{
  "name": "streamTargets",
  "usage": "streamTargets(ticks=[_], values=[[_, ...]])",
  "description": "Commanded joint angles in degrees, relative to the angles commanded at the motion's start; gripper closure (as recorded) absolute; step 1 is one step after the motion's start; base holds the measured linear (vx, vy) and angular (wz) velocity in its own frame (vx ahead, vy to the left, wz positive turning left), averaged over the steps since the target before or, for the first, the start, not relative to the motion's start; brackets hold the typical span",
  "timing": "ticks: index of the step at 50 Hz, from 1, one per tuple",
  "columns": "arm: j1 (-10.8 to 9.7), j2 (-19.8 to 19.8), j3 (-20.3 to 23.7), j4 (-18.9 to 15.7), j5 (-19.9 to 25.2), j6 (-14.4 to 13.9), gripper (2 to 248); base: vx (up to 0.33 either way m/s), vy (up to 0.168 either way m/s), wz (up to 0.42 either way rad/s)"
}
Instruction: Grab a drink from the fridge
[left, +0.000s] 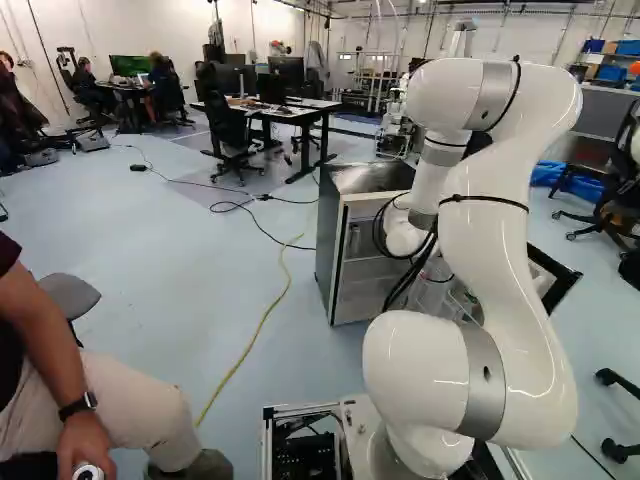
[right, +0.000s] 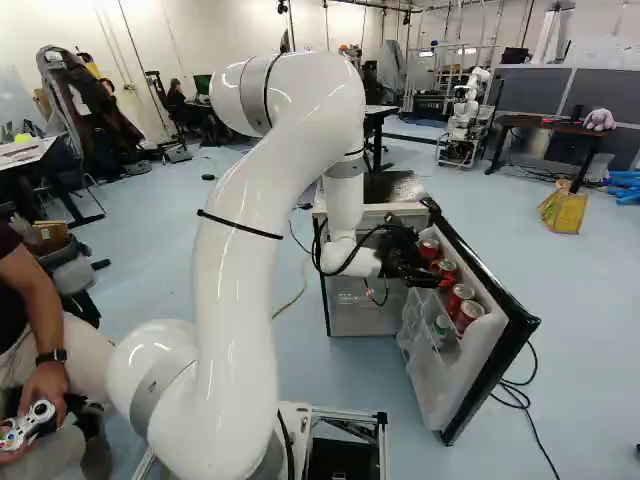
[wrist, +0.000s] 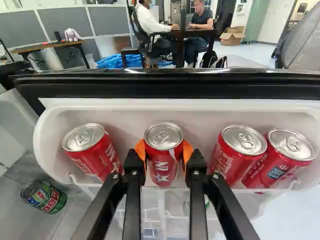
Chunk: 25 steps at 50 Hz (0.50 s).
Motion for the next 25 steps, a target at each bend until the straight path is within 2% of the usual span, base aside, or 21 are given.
streamTargets(ticks=[25], values=[[0.16, 0.27, 0.47, 0.0, 0.16, 0.0, 161, 0.0, 0.0, 0.0]])
